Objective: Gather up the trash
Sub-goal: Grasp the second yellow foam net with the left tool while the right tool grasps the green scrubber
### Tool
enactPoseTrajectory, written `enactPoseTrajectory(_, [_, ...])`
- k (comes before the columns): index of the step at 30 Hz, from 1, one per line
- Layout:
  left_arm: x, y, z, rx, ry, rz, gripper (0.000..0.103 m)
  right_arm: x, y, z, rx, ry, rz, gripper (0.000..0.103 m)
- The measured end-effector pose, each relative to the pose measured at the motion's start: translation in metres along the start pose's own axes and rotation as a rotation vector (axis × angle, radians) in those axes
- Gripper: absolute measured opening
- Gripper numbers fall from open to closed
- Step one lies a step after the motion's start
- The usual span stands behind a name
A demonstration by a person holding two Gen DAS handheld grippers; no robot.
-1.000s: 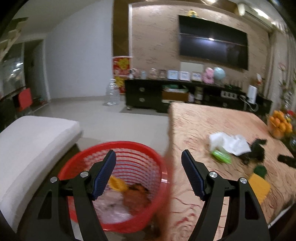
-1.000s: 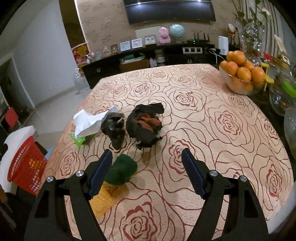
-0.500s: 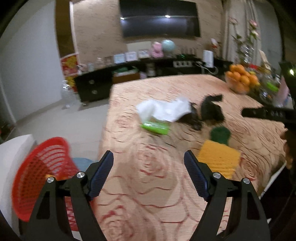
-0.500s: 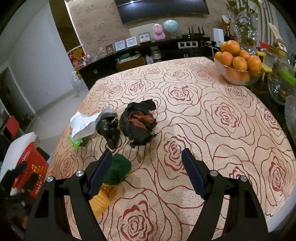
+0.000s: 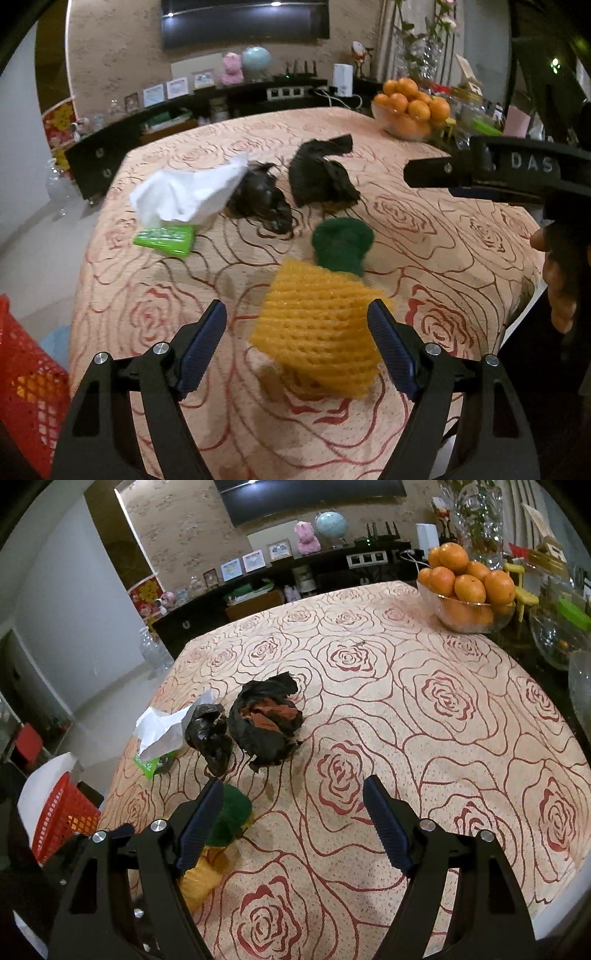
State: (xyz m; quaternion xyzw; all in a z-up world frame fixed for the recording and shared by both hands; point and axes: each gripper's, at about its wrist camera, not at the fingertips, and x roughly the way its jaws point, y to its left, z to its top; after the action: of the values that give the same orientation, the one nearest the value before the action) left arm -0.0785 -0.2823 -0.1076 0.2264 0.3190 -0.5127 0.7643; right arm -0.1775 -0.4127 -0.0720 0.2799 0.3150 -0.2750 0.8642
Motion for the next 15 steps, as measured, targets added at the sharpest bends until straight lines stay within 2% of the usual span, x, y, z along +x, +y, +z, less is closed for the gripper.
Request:
enactPoseTrajectory(6, [0.0078, -0.0039, -0.0037, 0.008, 0.014, -0.022, 0.075, 0.0024, 0.0021, -0.0011, 0.0, 0.014, 0.011, 0.075])
enactPoseTrajectory(8, [0.0087, -0.0036, -0.0049, 0.006, 0.018, -0.029, 0.064, 0.0033, 0.0028, -0.0014, -0.002, 0.017, 0.013, 0.075])
enactPoseTrajectory(9, [0.0095, -0.0031, -0.005, 0.003, 0.025, -0.036, 0.055, 0.0037, 0.0032, -0.0016, -0.003, 0.019, 0.015, 0.075])
enactPoseTrajectory(15, [0.0048, 0.0033, -0.0056, -0.03, 0.018, -0.048, 0.039, 0.0045, 0.0033, -0.0022, -0.003, 0.024, 0.016, 0.075])
